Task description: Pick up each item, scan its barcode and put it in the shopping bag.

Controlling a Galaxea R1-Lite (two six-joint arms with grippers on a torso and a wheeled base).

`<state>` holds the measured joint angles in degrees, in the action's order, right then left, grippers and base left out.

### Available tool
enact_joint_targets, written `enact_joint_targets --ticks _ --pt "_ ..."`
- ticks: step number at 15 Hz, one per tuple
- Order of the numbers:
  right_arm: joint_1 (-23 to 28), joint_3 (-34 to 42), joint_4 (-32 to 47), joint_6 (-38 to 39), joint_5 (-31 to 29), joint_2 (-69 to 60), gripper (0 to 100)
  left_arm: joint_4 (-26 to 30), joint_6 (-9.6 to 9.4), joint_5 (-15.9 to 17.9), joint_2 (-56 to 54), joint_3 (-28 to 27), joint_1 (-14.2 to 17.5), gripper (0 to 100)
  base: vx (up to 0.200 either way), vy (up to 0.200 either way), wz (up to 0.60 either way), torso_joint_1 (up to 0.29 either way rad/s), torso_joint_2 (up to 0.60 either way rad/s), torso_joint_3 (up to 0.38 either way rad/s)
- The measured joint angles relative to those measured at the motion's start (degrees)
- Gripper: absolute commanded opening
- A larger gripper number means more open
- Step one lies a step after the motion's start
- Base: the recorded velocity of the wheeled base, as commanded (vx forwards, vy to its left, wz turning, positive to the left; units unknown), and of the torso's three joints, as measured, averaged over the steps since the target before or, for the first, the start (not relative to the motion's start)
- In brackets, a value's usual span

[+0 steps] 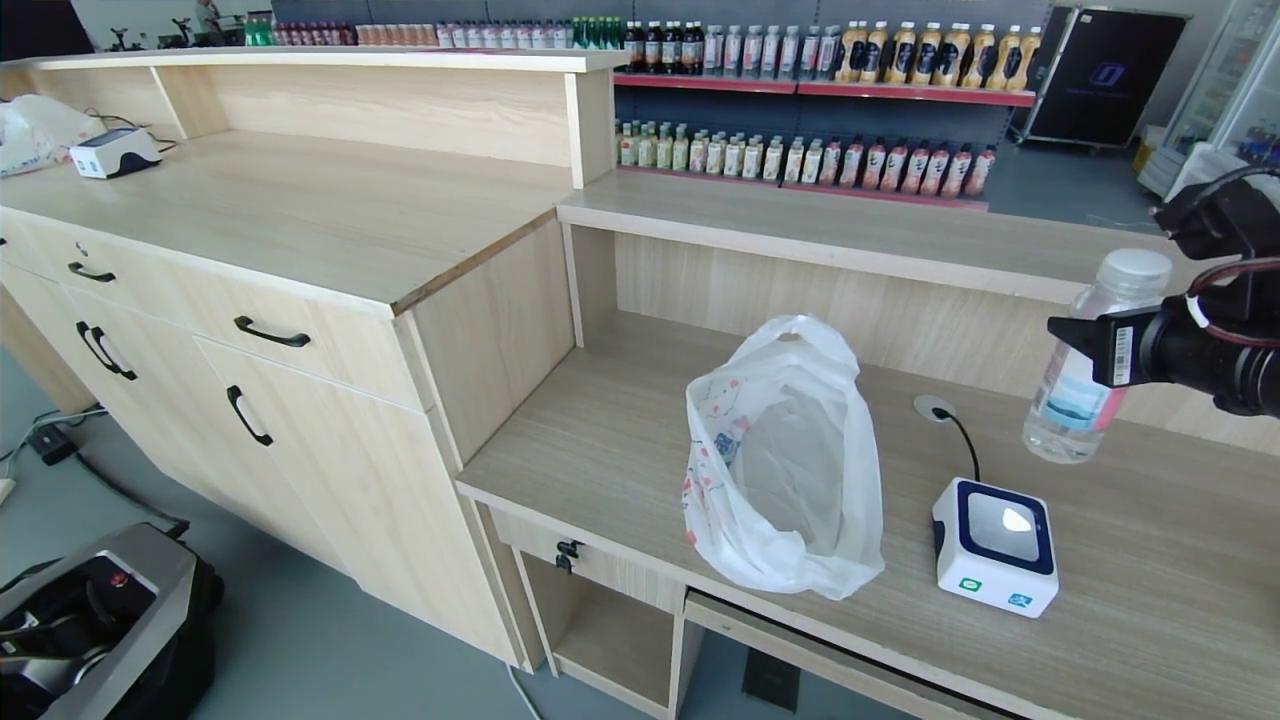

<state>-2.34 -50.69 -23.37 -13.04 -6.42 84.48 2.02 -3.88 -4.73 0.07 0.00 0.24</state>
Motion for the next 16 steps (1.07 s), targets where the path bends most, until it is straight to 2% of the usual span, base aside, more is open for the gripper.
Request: enact_joint_targets --ticks 6,12,16 --pt "-1.68 0.48 -0.39 -0.88 -0.22 -1.3 0 -0.02 0.0 0.0 0.0 0.0 0.0 100 0.0 0.0 0.0 0.0 0.0 0.0" --pt "-4.96 0.2 -3.12 0.05 -0.2 -0.96 0 -0.02 0.02 0.02 0.0 0.0 0.0 100 0.0 0.0 0.6 0.002 0.0 0.001" --pt "-5.45 -0.41 -6.29 0.46 -0.06 1.49 0 0.0 0.0 0.0 0.0 0.0 -0.06 100 0.0 0.0 0.0 0.0 0.0 0.0"
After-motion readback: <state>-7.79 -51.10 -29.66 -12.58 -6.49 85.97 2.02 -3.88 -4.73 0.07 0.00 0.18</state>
